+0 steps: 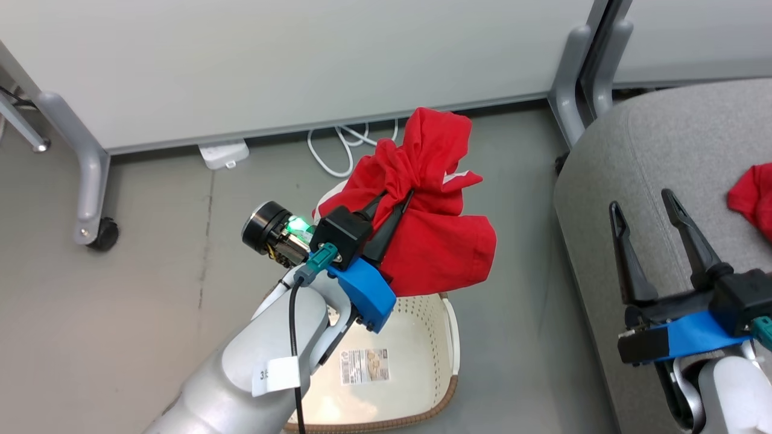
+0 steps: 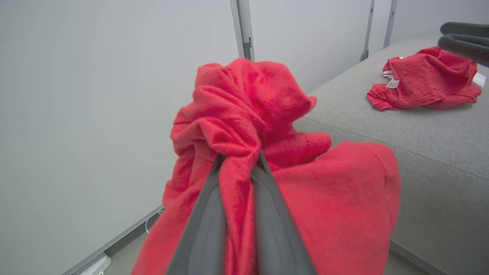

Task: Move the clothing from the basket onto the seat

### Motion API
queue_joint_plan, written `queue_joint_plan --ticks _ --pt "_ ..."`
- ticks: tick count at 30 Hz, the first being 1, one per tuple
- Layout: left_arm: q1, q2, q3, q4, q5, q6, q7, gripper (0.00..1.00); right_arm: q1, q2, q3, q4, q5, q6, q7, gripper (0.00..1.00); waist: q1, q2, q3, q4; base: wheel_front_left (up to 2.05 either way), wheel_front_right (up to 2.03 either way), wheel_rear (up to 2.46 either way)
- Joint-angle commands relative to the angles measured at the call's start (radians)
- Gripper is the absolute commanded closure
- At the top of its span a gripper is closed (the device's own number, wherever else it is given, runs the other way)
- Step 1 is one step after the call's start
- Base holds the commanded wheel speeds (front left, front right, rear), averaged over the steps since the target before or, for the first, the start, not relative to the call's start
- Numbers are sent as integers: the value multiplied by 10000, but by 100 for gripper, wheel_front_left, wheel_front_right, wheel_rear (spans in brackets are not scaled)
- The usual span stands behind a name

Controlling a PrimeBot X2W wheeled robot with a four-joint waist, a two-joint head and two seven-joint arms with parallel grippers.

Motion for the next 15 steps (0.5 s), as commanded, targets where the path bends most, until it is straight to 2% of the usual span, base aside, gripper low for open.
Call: queue_joint_plan --ticks 1,15 --pt "96 10 120 -113 75 -15 -28 100 252 59 -45 26 8 1 -5 0 3 -1 -378 136 0 0 0" --pt "411 16 421 -690 156 -153 -27 100 1320 490 -278 158 -43 1 -5 0 3 -1 -1424 256 0 0 0"
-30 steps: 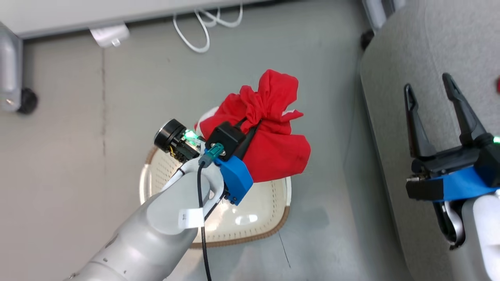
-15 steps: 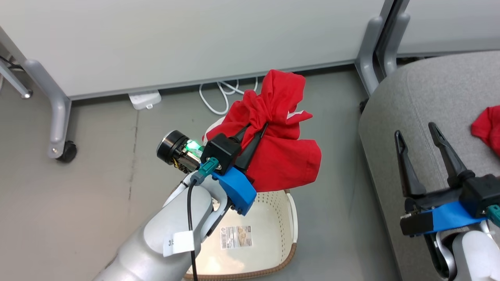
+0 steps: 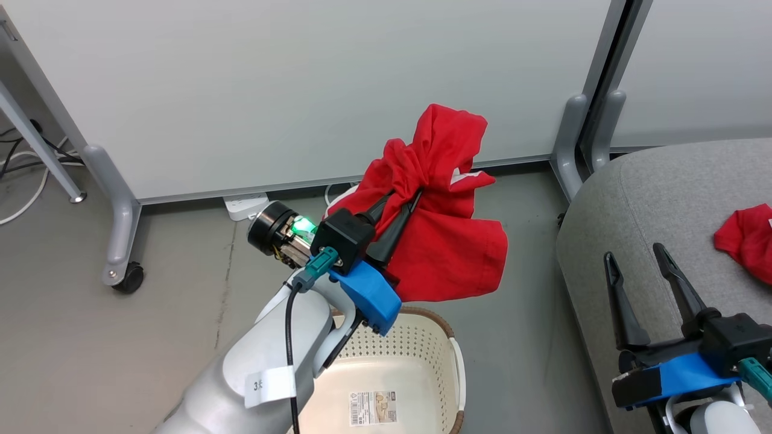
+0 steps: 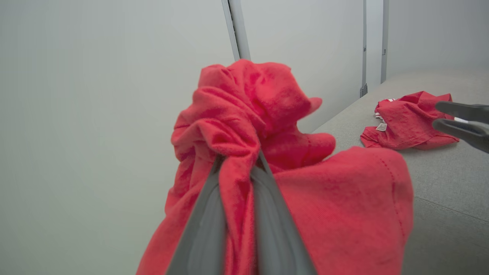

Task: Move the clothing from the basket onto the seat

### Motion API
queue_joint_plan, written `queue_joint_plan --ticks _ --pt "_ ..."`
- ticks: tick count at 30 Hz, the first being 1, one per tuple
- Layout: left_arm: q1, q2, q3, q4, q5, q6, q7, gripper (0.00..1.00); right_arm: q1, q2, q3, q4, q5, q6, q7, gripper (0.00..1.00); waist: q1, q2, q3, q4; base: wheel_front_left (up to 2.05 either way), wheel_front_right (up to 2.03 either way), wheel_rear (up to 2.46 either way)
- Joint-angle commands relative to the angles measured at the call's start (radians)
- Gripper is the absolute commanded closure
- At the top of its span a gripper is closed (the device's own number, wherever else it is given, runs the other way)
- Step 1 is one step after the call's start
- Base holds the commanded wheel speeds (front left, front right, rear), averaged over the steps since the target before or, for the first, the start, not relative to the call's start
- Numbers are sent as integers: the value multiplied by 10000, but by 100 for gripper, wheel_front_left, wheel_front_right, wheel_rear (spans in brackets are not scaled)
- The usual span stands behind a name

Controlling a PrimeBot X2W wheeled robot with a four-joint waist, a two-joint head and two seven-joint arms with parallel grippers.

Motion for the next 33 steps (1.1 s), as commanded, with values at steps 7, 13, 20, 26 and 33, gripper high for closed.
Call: queue_joint_plan --ticks 7,13,20,26,33 --pt "172 90 67 -105 2 -6 -27 100 184 -25 251 7 13 1 -5 0 2 -1 -43 42 0 0 0" --pt "171 84 70 -110 14 -2 -27 100 128 -138 856 -67 246 1 -5 0 2 -1 26 65 0 0 0" --pt "-18 -5 -5 -108 94 -50 -29 100 -204 -334 2307 44 606 1 -5 0 2 -1 206 185 0 0 0" --pt "-139 -144 -92 -86 186 -76 -27 100 -616 -423 3229 183 888 1 -5 0 2 -1 368 347 0 0 0" --pt "-333 -317 -220 -96 275 -145 -28 100 -1385 -538 3878 596 1197 1 -6 0 2 -1 578 536 0 0 0"
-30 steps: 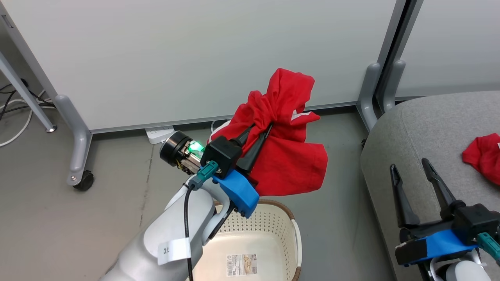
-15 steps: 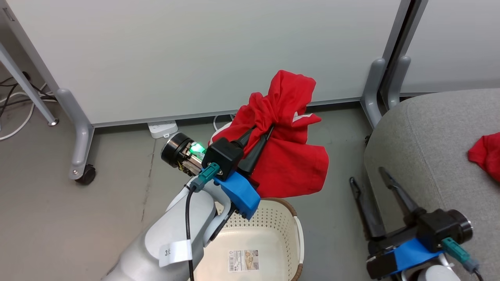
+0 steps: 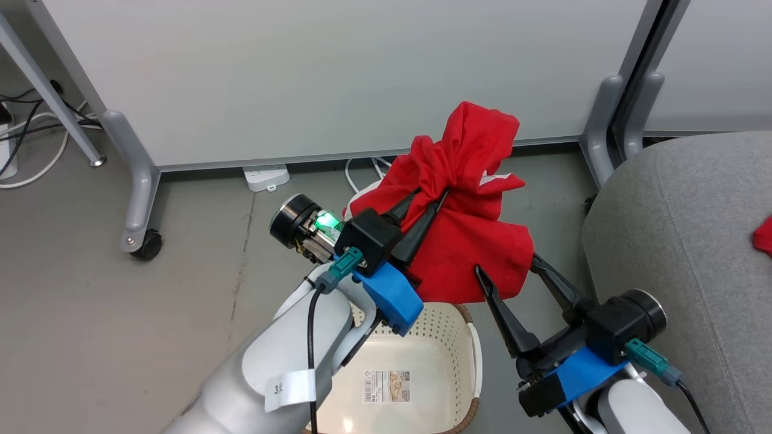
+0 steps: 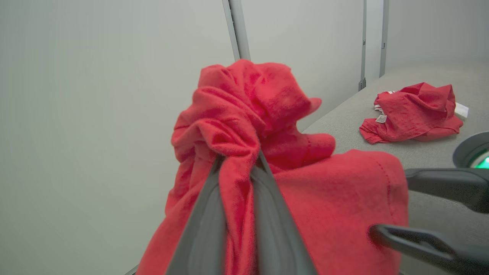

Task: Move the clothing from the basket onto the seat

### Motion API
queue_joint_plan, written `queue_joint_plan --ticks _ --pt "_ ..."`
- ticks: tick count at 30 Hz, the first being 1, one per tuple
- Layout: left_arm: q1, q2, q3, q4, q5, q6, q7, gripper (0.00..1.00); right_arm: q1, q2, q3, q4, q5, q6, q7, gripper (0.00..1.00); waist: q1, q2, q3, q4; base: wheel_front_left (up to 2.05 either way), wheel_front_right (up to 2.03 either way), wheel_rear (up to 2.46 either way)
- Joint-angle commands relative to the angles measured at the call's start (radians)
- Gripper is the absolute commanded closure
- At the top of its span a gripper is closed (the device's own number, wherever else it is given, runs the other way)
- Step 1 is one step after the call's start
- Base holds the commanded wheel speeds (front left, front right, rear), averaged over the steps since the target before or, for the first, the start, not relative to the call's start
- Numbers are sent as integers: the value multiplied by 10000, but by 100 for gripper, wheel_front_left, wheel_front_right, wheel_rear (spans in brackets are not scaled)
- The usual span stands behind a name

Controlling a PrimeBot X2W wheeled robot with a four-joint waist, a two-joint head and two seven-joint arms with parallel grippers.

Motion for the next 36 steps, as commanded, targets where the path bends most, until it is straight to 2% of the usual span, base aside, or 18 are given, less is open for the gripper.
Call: queue_joint_plan --ticks 1,13,14,15,16,36 --pt "-180 -9 -18 -8 30 -54 -26 100 -153 -32 54 61 82 1 -5 0 -1 0 34 30 0 0 0" --pt "-291 -211 -120 35 129 -143 -27 100 -1367 230 746 965 464 1 -5 0 -1 0 202 180 0 0 0" --pt "-285 -222 -124 42 133 -151 -26 100 -1426 265 769 1012 481 1 -5 30 -1 0 203 186 0 0 0" --pt "-282 -235 -127 45 138 -161 -27 100 -1493 284 795 1067 511 1 -5 73 -1 0 206 193 0 0 0" --pt "-278 -242 -127 52 145 -154 -27 100 -1554 301 826 1112 545 1 -5 100 -1 0 203 198 0 0 0" --pt "-119 -328 27 131 300 -264 -27 100 -1591 249 863 1194 695 1 -5 100 -1 0 127 244 0 0 0"
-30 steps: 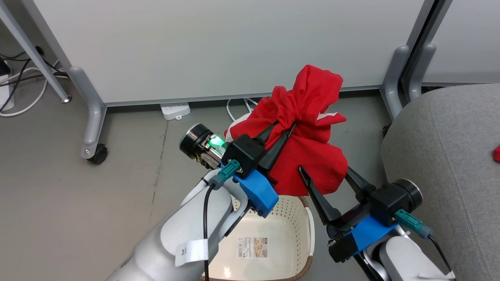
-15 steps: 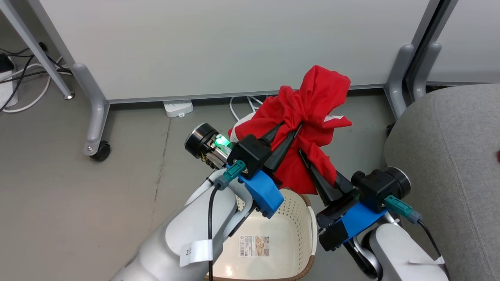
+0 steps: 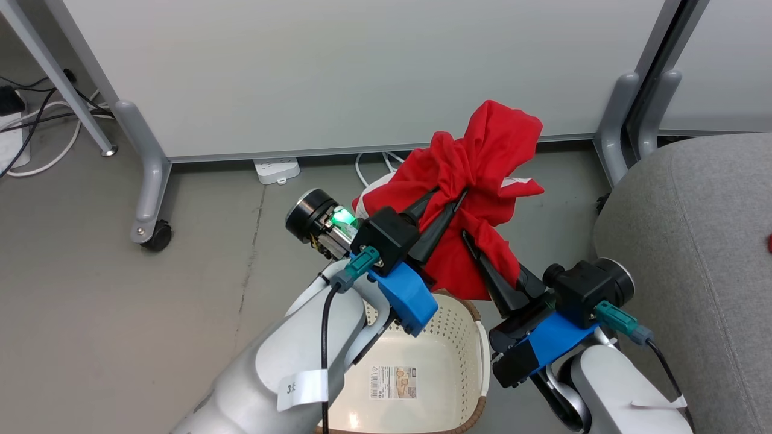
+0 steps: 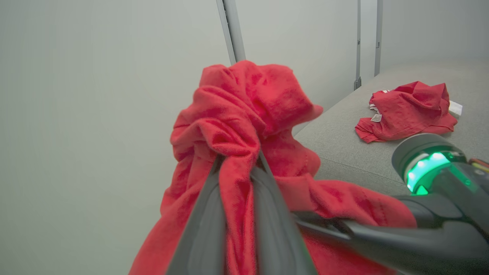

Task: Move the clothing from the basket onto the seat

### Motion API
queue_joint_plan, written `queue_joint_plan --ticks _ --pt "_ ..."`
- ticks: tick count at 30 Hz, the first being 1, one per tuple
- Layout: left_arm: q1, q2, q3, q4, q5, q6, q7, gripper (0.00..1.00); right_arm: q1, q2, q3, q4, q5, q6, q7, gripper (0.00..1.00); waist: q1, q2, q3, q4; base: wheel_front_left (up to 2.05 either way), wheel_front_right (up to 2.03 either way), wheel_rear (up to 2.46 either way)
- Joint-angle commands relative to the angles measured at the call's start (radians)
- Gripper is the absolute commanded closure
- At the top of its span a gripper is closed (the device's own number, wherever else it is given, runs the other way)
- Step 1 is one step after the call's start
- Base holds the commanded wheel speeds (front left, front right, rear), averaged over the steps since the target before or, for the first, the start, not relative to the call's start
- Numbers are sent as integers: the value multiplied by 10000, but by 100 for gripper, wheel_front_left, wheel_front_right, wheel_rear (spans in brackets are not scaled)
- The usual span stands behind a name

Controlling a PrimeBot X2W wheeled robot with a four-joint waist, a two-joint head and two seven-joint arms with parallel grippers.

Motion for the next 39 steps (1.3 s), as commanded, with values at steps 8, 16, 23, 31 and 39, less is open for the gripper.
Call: queue_joint_plan --ticks 8,16,23,31,39 --pt "11 -18 177 -62 195 38 -28 0 -135 -58 -2 -23 24 1 -5 100 0 -1 66 -46 0 0 0" --pt "-41 -21 300 -62 340 47 -28 0 -114 -74 -205 -6 -88 1 -6 100 0 -1 194 -173 0 0 0" --pt "-111 4 351 -74 444 65 -28 0 -195 -91 -408 -88 -223 1 -6 100 0 -1 377 -438 0 0 0" --pt "-211 21 331 -112 538 44 -28 0 -358 -104 -1110 -265 -371 1 -6 100 0 -1 805 -1069 0 0 0" --pt "-406 -6 118 -45 670 -14 -28 0 -535 -254 -1941 -569 -561 1 -6 100 0 -1 1406 -1857 0 0 0"
